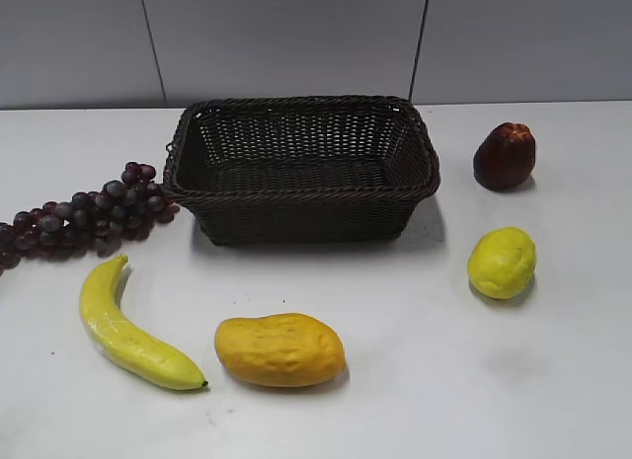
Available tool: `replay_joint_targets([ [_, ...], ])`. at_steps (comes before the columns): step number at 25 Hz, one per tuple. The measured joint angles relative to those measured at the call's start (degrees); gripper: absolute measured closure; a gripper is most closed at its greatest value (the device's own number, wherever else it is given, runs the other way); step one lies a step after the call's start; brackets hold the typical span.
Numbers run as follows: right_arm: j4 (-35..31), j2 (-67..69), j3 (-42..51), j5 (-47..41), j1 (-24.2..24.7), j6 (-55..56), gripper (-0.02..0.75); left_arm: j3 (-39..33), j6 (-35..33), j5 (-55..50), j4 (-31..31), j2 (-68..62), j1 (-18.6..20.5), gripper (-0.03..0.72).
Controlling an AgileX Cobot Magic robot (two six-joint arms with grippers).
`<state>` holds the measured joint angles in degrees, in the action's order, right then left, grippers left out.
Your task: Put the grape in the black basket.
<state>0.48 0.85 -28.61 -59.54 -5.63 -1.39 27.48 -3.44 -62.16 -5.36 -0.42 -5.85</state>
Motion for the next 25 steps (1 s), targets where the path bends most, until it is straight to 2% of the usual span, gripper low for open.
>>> replay_joint_targets([
  [25, 0.00, 0.00, 0.00, -0.02, 0.00, 0.00, 0.150, 0.00, 0.00, 0.00, -0.06, 0.00, 0.00, 0.196],
])
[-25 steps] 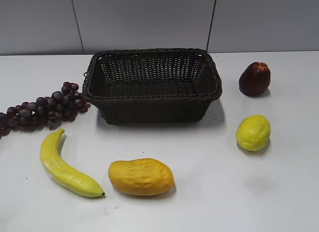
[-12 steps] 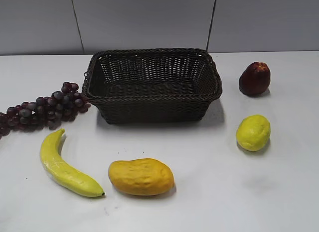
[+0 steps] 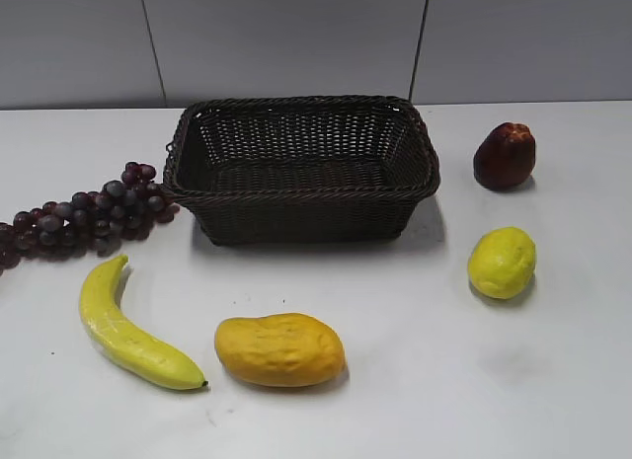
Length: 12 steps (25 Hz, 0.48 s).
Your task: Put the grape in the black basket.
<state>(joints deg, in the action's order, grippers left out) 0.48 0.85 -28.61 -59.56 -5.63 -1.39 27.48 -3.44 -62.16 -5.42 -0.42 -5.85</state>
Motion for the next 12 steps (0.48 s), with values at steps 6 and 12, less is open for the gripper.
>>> replay_joint_targets([
  [6, 0.00, 0.00, 0.00, 0.00, 0.00, 0.00, 0.150, 0.00, 0.00, 0.45, -0.05, 0.00, 0.00, 0.200],
  [12, 0.00, 0.00, 0.00, 0.00, 0.00, -0.07, 0.150, 0.00, 0.00, 0.45, 0.19, -1.21, 0.00, 0.200],
])
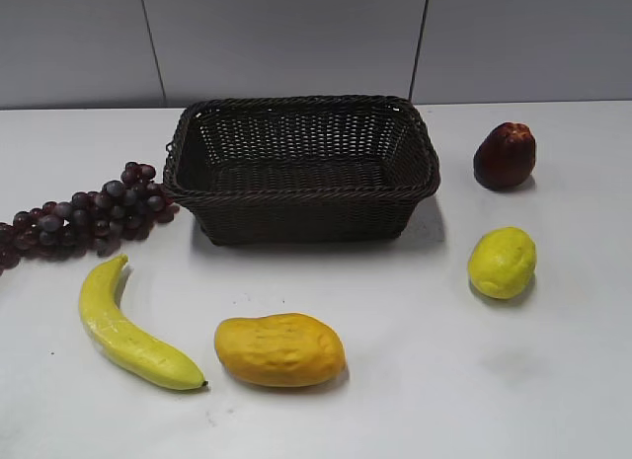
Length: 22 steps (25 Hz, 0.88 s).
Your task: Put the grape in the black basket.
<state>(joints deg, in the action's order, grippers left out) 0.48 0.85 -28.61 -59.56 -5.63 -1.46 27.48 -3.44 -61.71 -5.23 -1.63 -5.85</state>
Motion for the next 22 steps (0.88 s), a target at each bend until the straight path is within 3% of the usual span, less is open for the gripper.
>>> replay_joint_targets([
  [13, 0.00, 0.00, 0.00, 0.00, 0.00, 0.02, 0.150, 4.61, -0.29, 6.02, 1.21, -23.20, 0.00, 0.128],
  [22, 0.00, 0.00, 0.00, 0.00, 0.00, 0.02, 0.150, 12.74, -9.69, 8.26, 1.15, -46.99, 0.00, 0.129],
])
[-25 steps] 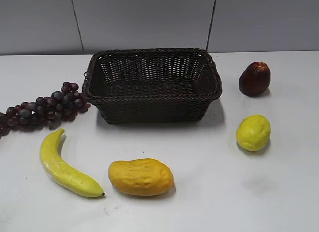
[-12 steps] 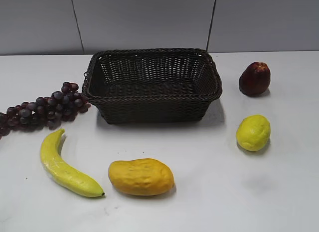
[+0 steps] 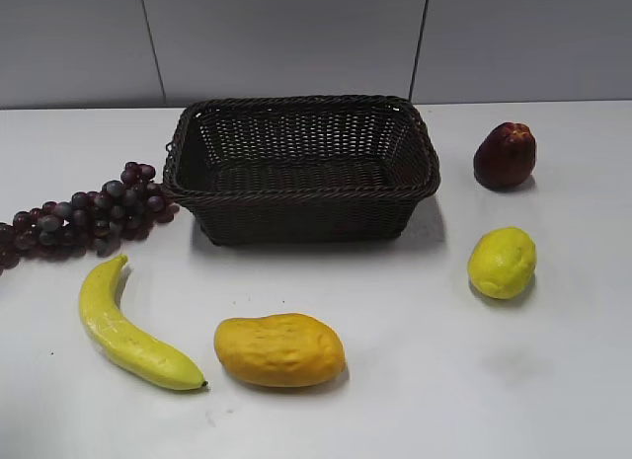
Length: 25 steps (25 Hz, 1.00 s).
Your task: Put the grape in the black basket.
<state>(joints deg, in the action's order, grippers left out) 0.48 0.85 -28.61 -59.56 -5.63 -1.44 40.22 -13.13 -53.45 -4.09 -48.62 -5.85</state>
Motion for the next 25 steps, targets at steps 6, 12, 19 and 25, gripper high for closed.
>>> replay_joint_targets([
  [6, 0.00, 0.00, 0.00, 0.00, 0.00, 0.00, 0.150, 9.67, -6.03, -0.01, -0.15, -17.05, 0.00, 0.131],
  [12, 0.00, 0.00, 0.00, 0.00, 0.00, 0.00, 0.150, 20.36, -12.93, -1.51, -0.68, -31.98, -1.58, 0.109],
  [19, 0.00, 0.00, 0.00, 0.00, 0.00, 0.00, 0.150, 28.46, -25.69, -4.36, -0.08, -45.57, -5.18, 0.101],
  [25, 0.00, 0.00, 0.00, 0.00, 0.00, 0.00, 0.150, 31.86, -28.80, 0.12, 0.78, -51.88, -5.60, 0.097],
])
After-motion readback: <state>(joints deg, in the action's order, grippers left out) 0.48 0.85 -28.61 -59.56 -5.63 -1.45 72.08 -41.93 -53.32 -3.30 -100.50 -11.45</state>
